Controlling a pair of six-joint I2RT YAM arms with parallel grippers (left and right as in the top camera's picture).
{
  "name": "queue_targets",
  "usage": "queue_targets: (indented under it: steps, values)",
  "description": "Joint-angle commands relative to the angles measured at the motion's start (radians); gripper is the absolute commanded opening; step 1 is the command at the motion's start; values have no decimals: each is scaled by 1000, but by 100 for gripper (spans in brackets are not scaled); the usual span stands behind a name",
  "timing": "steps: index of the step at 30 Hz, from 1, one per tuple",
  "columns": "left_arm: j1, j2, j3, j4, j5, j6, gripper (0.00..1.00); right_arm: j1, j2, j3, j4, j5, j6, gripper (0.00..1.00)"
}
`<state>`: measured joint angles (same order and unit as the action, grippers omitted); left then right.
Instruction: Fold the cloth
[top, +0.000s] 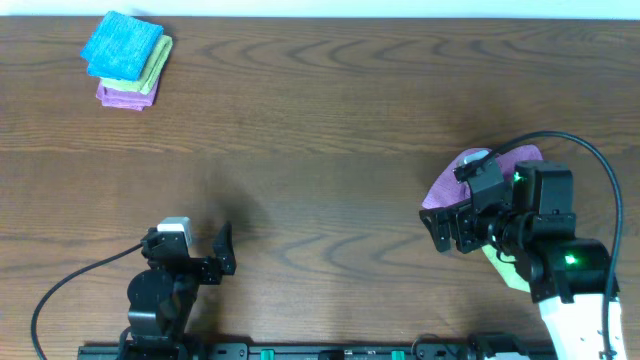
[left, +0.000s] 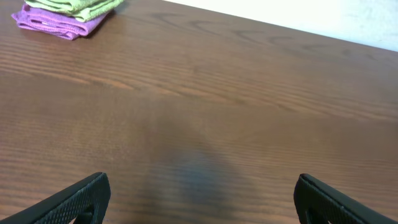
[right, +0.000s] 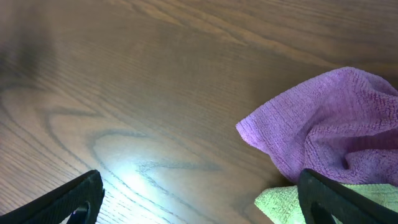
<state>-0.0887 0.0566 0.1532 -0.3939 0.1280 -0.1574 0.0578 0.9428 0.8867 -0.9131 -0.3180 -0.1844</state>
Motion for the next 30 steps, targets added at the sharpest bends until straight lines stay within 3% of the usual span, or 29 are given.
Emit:
queue_targets:
  steps: [1,30]
  values:
    - [4,-25,-19,2,3,-7,96,3,0,1,0,-3,4,99]
    - [4,-52,-38,6,-4,-3,95,3,0,1,0,-3,4,99]
